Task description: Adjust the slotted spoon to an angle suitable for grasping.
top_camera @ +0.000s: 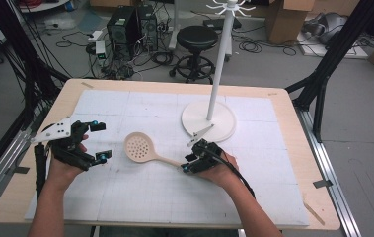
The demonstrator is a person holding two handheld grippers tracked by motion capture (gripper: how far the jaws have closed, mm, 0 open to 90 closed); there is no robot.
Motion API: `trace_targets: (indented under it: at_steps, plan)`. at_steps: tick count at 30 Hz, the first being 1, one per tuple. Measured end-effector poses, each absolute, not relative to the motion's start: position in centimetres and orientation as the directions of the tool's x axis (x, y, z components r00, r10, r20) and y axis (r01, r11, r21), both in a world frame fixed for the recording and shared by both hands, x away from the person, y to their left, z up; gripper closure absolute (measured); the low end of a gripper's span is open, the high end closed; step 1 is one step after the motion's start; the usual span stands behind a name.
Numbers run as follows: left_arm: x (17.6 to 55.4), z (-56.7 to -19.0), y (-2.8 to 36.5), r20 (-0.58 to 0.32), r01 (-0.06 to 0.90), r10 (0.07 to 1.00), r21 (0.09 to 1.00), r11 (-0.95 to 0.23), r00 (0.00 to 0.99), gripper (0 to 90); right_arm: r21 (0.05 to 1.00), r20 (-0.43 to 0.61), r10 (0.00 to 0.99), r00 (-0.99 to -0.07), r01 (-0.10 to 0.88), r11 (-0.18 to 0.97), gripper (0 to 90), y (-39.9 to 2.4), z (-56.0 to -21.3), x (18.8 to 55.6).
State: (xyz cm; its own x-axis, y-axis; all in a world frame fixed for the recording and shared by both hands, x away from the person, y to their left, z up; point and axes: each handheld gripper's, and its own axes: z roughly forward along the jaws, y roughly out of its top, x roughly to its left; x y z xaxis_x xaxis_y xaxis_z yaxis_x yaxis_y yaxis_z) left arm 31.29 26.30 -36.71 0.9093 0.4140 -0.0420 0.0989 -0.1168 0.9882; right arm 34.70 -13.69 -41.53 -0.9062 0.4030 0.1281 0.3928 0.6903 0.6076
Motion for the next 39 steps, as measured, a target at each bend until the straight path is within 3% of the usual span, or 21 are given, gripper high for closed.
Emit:
trace_targets:
  at_steps: [19,22,23,24,26,39]
  plan:
    - [31.3,-36.7,26.4,-0.043,0.101,0.414,0.988,-0.120,0.909,3.4,0.628,0.109,0.398,-0.911,0.373,0.683,51.7,-12.5,-41.0,34.9]
    - [31.2,-36.7,26.3,-0.042,0.100,0.414,0.988,-0.120,0.909,3.4,0.605,0.103,0.384,-0.918,0.364,0.708,56.2,-11.5,-41.5,35.1]
    - [31.3,-36.7,26.3,-0.039,0.098,0.414,0.988,-0.122,0.909,3.4,0.575,0.096,0.360,-0.928,0.347,0.741,67.8,-10.7,-42.1,35.3]
    - [31.3,-36.7,26.3,-0.039,0.098,0.414,0.988,-0.122,0.909,3.4,0.575,0.096,0.360,-0.928,0.347,0.741,67.8,-10.7,-42.1,35.3]
    - [31.2,-36.7,26.4,-0.042,0.100,0.415,0.988,-0.118,0.909,3.4,0.548,0.055,0.346,-0.937,0.318,0.774,76.2,-9.7,-42.6,35.3]
    - [31.2,-36.5,26.6,-0.036,0.090,0.417,0.990,-0.111,0.908,3.4,0.573,0.034,0.175,-0.984,0.163,0.803,76.7,-2.8,-42.8,34.7]
